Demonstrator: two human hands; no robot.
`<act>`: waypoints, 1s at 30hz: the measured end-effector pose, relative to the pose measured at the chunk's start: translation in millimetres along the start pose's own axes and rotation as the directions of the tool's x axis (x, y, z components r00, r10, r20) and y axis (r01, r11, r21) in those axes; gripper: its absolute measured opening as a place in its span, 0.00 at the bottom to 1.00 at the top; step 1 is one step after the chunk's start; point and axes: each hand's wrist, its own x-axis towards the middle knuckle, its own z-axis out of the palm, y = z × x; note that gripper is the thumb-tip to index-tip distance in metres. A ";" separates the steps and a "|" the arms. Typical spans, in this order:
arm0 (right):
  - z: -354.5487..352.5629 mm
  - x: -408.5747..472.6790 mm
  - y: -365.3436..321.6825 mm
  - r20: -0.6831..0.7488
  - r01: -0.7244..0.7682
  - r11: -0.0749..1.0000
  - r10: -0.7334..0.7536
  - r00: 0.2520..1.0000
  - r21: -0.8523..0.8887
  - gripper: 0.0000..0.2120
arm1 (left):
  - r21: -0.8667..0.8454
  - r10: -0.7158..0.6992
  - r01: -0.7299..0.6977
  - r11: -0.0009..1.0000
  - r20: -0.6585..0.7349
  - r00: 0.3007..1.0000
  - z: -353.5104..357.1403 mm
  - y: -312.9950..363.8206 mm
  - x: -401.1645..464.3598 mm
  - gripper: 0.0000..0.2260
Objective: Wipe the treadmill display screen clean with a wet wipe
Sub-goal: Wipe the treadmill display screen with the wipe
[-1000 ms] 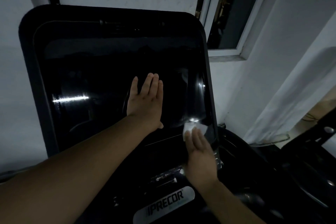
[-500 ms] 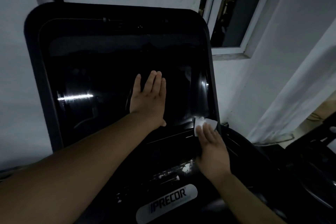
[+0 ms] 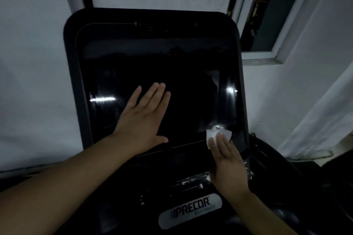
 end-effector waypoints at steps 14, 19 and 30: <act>11.2 -7.6 -69.4 -0.102 0.260 0.965 -0.255 0.962 0.038 0.36 | 0.028 -0.105 0.106 0.994 -0.036 0.994 27.7 -72.2 -111.3 0.59; 7.3 -9.9 -42.2 -0.066 0.098 0.995 -0.099 0.993 -0.019 0.34 | 0.035 -0.135 0.134 0.990 0.016 0.991 30.7 -83.3 -130.7 0.62; 26.9 5.1 -185.0 -0.180 0.612 0.789 -0.596 0.782 0.049 0.21 | 0.008 -0.142 0.142 0.990 0.058 0.988 33.2 -85.2 -131.1 0.65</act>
